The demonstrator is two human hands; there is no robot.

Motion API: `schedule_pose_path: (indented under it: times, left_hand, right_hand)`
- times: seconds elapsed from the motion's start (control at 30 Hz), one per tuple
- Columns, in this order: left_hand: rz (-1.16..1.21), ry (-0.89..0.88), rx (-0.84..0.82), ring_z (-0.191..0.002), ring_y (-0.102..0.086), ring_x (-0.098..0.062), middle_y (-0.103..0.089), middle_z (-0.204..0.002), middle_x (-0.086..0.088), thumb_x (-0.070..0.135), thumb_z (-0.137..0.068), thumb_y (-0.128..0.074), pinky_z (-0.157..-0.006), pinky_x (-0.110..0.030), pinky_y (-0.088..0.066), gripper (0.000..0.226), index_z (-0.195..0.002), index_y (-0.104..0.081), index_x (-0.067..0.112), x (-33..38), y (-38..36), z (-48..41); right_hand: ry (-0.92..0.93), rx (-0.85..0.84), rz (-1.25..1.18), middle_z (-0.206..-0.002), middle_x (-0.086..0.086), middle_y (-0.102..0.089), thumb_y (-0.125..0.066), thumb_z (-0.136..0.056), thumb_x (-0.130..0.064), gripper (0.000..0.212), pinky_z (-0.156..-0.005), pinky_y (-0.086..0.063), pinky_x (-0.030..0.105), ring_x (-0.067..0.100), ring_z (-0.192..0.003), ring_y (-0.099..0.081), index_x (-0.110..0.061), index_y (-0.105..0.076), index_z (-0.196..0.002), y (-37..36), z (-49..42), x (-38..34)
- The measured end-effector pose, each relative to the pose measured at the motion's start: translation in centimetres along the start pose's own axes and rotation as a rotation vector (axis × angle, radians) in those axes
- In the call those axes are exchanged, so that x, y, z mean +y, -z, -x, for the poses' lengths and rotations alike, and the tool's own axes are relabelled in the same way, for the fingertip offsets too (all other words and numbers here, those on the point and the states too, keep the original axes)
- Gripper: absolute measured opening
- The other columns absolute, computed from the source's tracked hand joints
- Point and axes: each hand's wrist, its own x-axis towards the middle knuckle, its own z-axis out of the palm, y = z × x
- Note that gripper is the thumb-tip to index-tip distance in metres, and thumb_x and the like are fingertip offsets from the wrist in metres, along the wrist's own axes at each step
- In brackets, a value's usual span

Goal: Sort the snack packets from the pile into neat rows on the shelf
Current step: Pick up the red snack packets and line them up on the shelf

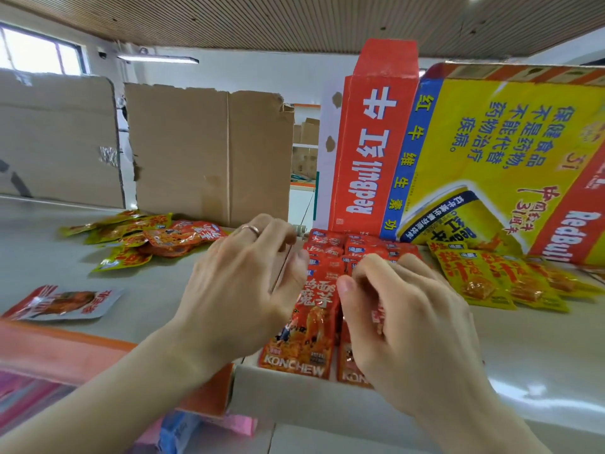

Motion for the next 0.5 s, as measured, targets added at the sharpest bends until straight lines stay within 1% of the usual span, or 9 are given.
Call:
schedule_pose_path:
  times: [0.03, 0.1, 0.17, 0.23, 0.3, 0.37, 0.5]
  left_hand:
    - [-0.011, -0.029, -0.01, -0.089, -0.054, -0.01, -0.056, -0.103, 0.012, 0.045, -0.095, -0.039, -0.073, -0.03, -0.041, 0.029, -0.105, -0.056, 0.024, 0.4, 0.2, 0.3]
    - [-0.054, -0.068, -0.016, -0.11, -0.052, -0.014, -0.053, -0.125, 0.009, 0.046, -0.095, -0.039, -0.087, -0.036, -0.037, 0.037, -0.12, -0.054, 0.023, 1.2, 0.5, 0.9]
    - [-0.094, -0.083, -0.021, -0.126, -0.046, -0.016, -0.047, -0.139, 0.007, 0.048, -0.095, -0.036, -0.096, -0.041, -0.033, 0.045, -0.128, -0.053, 0.024, 1.9, 0.9, 1.4]
    - [-0.116, -0.064, -0.03, -0.137, -0.036, -0.016, -0.039, -0.149, 0.006, 0.051, -0.095, -0.034, -0.103, -0.042, -0.027, 0.049, -0.133, -0.051, 0.025, 2.5, 1.1, 1.9]
    - [-0.145, -0.037, -0.035, -0.143, -0.027, -0.015, -0.031, -0.156, 0.006, 0.053, -0.096, -0.033, -0.107, -0.042, -0.021, 0.051, -0.137, -0.049, 0.027, 3.1, 1.1, 2.5]
    - [-0.183, -0.014, -0.037, -0.145, -0.022, -0.015, -0.026, -0.159, 0.007, 0.055, -0.097, -0.032, -0.11, -0.044, -0.019, 0.052, -0.139, -0.047, 0.028, 3.5, 1.3, 3.1]
    - [-0.254, 0.01, -0.036, -0.146, -0.022, -0.017, -0.025, -0.159, 0.004, 0.055, -0.097, -0.034, -0.111, -0.048, -0.024, 0.05, -0.138, -0.045, 0.028, 3.8, 2.3, 4.5]
  right_hand:
    - [0.0, -0.001, -0.018, -0.074, -0.014, -0.055, -0.043, -0.095, -0.044, 0.027, -0.062, -0.042, 0.033, 0.017, -0.075, -0.05, -0.024, -0.052, -0.079, 0.1, 0.0, 0.1]
    - [-0.013, -0.009, -0.027, -0.1, -0.008, -0.063, -0.043, -0.094, -0.048, 0.033, -0.078, -0.044, 0.038, 0.02, -0.093, -0.054, -0.021, -0.06, -0.098, 0.5, -0.1, 0.3]
    - [-0.018, -0.008, -0.03, -0.12, -0.006, -0.06, -0.042, -0.094, -0.05, 0.041, -0.09, -0.038, 0.037, 0.021, -0.11, -0.053, -0.02, -0.06, -0.115, 0.9, 0.1, 0.5]
    - [-0.019, -0.011, -0.04, -0.135, -0.005, -0.054, -0.041, -0.094, -0.05, 0.046, -0.098, -0.034, 0.04, 0.023, -0.124, -0.047, -0.021, -0.056, -0.126, 1.5, 0.3, 0.5]
    - [-0.017, -0.034, -0.055, -0.144, -0.006, -0.047, -0.038, -0.094, -0.05, 0.049, -0.103, -0.03, 0.045, 0.024, -0.134, -0.04, -0.024, -0.051, -0.133, 1.9, 0.7, 0.6]
    - [-0.023, -0.067, -0.079, -0.15, -0.006, -0.041, -0.037, -0.094, -0.05, 0.052, -0.104, -0.028, 0.049, 0.025, -0.139, -0.034, -0.026, -0.047, -0.139, 2.1, 1.1, 0.6]
    - [-0.02, -0.144, -0.112, -0.156, -0.005, -0.033, -0.036, -0.092, -0.054, 0.057, -0.104, -0.026, 0.051, 0.026, -0.142, -0.028, -0.028, -0.042, -0.143, 2.0, 1.3, 0.3]
